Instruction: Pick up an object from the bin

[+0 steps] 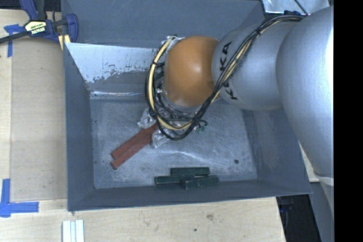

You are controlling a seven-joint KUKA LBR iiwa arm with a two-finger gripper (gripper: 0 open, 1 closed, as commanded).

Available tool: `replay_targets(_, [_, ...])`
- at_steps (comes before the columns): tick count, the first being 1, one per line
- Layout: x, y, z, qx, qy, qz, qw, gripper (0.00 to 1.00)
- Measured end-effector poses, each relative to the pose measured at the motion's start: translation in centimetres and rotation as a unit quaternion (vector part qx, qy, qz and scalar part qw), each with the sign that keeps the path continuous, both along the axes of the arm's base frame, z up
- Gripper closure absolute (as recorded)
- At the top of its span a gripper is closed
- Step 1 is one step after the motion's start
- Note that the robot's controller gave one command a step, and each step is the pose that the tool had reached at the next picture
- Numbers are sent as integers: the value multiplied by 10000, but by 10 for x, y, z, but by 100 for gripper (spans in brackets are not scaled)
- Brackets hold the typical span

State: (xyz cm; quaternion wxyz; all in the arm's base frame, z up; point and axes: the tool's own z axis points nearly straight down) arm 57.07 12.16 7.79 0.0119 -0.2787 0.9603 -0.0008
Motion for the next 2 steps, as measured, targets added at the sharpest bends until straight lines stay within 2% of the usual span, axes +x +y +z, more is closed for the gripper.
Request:
replay_targets(1, [0,0,0,0,0,0,10000,100])
replay_targets(2, [8,20,178,-15,56,172,9998,100])
